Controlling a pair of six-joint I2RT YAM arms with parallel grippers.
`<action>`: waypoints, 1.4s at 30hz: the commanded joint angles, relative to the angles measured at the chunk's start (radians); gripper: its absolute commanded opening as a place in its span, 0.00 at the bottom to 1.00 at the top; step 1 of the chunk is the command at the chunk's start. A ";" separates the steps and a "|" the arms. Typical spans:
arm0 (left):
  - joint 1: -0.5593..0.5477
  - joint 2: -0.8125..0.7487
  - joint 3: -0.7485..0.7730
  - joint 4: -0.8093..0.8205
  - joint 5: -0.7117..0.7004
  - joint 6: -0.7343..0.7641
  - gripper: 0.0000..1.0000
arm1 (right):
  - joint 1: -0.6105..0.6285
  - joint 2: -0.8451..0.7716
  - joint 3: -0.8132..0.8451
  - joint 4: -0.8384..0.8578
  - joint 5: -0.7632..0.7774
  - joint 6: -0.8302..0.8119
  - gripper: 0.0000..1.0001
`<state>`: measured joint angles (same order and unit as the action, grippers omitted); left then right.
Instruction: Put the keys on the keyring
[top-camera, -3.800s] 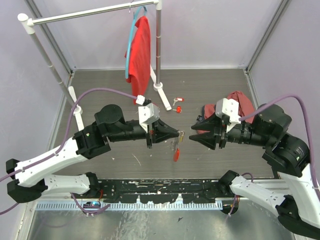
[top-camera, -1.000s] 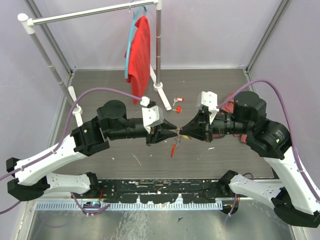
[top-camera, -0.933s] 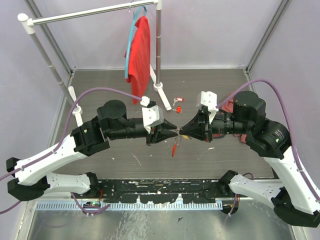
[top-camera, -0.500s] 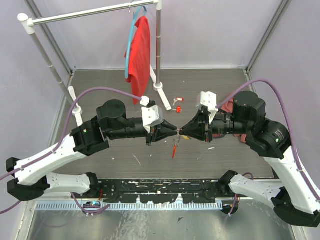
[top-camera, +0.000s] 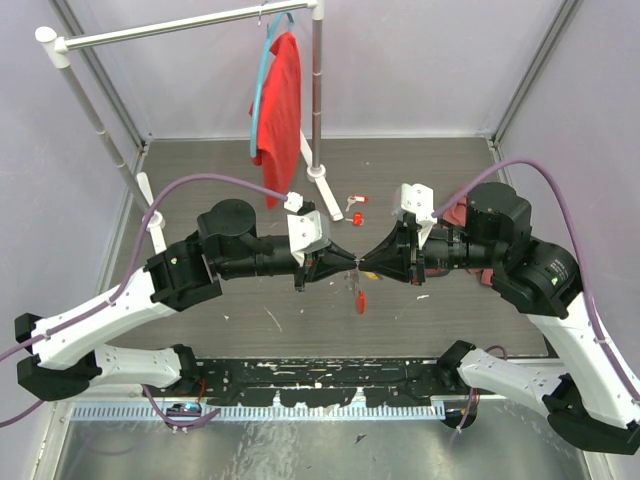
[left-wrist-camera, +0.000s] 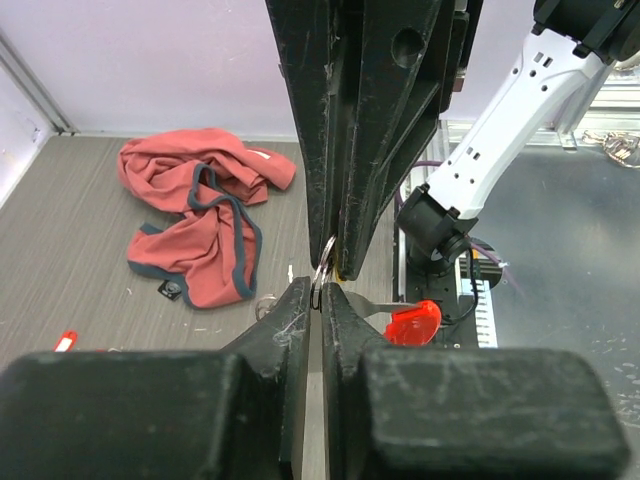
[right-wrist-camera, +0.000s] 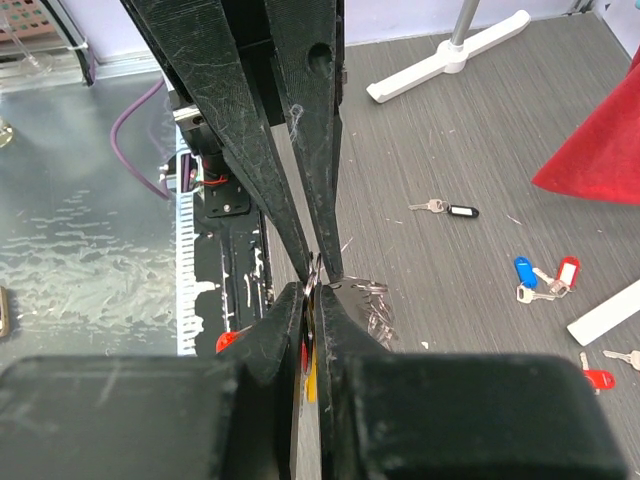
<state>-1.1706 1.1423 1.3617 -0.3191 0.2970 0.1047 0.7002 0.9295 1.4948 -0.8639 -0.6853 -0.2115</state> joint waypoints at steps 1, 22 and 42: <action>-0.004 0.004 0.039 0.023 0.009 0.002 0.11 | 0.003 -0.005 0.032 0.046 -0.007 -0.007 0.01; -0.004 -0.021 0.020 0.025 -0.019 -0.005 0.00 | 0.005 -0.095 -0.060 0.164 0.059 0.118 0.41; -0.004 -0.019 0.021 0.028 -0.010 -0.008 0.00 | 0.005 -0.078 -0.076 0.152 0.067 0.127 0.31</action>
<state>-1.1709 1.1416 1.3617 -0.3195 0.2783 0.1028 0.7002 0.8455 1.4143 -0.7597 -0.6216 -0.0978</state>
